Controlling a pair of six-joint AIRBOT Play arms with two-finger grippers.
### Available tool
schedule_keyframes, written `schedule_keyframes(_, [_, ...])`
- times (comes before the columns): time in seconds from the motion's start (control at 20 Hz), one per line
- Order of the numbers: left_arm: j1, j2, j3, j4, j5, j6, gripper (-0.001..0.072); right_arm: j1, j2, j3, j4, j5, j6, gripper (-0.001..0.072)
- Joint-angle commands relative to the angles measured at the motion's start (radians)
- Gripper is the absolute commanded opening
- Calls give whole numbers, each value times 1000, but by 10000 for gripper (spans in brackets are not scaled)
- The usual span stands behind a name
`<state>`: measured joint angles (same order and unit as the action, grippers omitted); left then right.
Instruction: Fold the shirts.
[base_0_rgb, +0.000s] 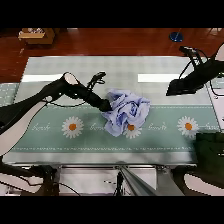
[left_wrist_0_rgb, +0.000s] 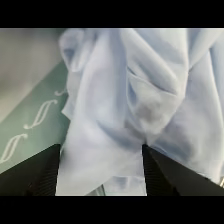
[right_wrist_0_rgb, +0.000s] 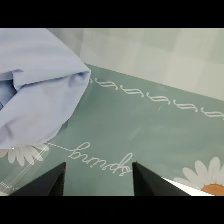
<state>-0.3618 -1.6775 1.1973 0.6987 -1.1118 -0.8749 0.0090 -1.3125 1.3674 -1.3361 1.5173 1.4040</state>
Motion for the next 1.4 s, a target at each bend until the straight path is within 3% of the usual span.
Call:
schedule_keyframes(0.0, [-4, -7, 11, -4, -43, 3, 615, 0, -1, 0, 3, 2, -3, 496])
schedule_keyframes(0.25, [-7, -9, 10, -4, -109, 4, 614, 0, -1, 0, 4, 2, -10, 495])
schedule_keyframes(0.3, [-13, -13, 10, -3, -89, 3, 544, 0, -1, 0, 6, 3, -9, 495])
schedule_keyframes(0.35, [-13, -16, 10, -4, -71, -1, 246, 0, -1, 0, 12, 7, -9, 494])
schedule_keyframes(0.4, [-10, -16, 10, -4, -67, -1, 25, 0, -1, 0, 17, 13, -9, 495])
schedule_keyframes(0.6, [33, -12, 10, -11, -111, -39, 25, -11, -1, -11, 4, -2, -10, 493])
schedule_keyframes(0.7, [59, -12, 10, -11, -158, -39, 25, -59, -1, -88, 133, -39, -23, 495])
schedule_keyframes(0.75, [71, -12, 10, -11, -177, -39, 25, -85, -1, -142, 202, -73, -41, 520])
schedule_keyframes(0.8, [81, -12, 10, -11, -190, -39, 25, -110, -1, -203, 267, -124, -68, 603])
schedule_keyframes(1.0, [93, -12, 11, -27, -202, -39, 25, -143, -5, -366, 388, -367, -133, 603])
schedule_keyframes(1.35, [93, -12, 11, -31, -208, -55, 25, -79, -198, -410, 601, -505, -299, 590])
